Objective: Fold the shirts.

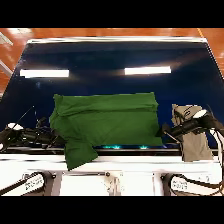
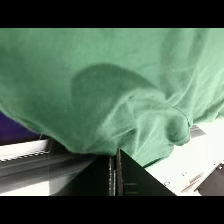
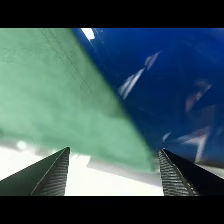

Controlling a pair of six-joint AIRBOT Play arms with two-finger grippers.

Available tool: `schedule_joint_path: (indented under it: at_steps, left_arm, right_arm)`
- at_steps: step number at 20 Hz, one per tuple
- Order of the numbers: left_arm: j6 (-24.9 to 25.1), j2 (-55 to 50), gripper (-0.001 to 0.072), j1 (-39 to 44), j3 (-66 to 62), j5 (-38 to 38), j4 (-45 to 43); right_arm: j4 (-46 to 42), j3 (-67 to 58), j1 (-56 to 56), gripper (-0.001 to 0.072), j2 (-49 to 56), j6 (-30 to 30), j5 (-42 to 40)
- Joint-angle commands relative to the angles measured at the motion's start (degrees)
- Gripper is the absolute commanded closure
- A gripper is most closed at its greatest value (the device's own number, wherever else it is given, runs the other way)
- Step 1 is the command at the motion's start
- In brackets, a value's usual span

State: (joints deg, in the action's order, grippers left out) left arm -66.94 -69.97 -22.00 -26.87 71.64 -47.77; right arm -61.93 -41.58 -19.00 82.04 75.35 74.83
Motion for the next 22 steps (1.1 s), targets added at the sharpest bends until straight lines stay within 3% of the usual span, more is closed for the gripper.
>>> schedule_joint_path:
  at_steps: [1,2,3,4,8,10,12,16,22]
  left_arm:
    - [0.3,0.1,0.0668,-0.2,-0.1,0.4,0.0]
    - [0.5,0.1,0.0668,-0.2,-0.2,0.3,0.0]
    - [0.9,0.1,0.0668,-0.2,-0.6,0.4,0.0]
    - [0.9,0.1,0.0668,-0.2,-1.5,0.3,0.0]
    - [5.2,4.5,0.0668,-0.2,-9.7,-2.5,0.0]
    - [0.1,5.9,0.0669,-0.2,-15.6,-4.2,0.0]
    - [-0.4,4.3,0.0669,0.3,-21.1,-3.6,0.0]
    - [-0.9,-3.0,0.0668,1.5,-30.7,-3.5,0.3]
    - [-2.9,-19.6,0.0667,4.5,-46.2,-3.4,2.4]
  right_arm:
    - [0.2,2.4,4.1,0.0085,0.7,1.5,-4.5]
    - [0.2,2.4,5.1,0.0252,1.0,1.6,-4.9]
    - [0.4,2.4,6.0,0.0479,1.0,1.7,-5.8]
    - [1.8,2.2,6.5,0.0653,0.7,1.6,-6.5]
    - [8.6,-3.1,6.5,0.0653,-3.5,-4.1,-7.2]
    - [10.1,-7.8,7.3,0.0654,-4.5,-3.2,-8.4]
    - [10.0,-12.0,9.2,0.0655,-4.2,-1.9,-13.0]
    - [9.0,-20.3,13.1,0.0655,-0.7,0.2,-22.7]
    - [7.9,-29.3,13.2,0.0654,10.7,2.2,-25.4]
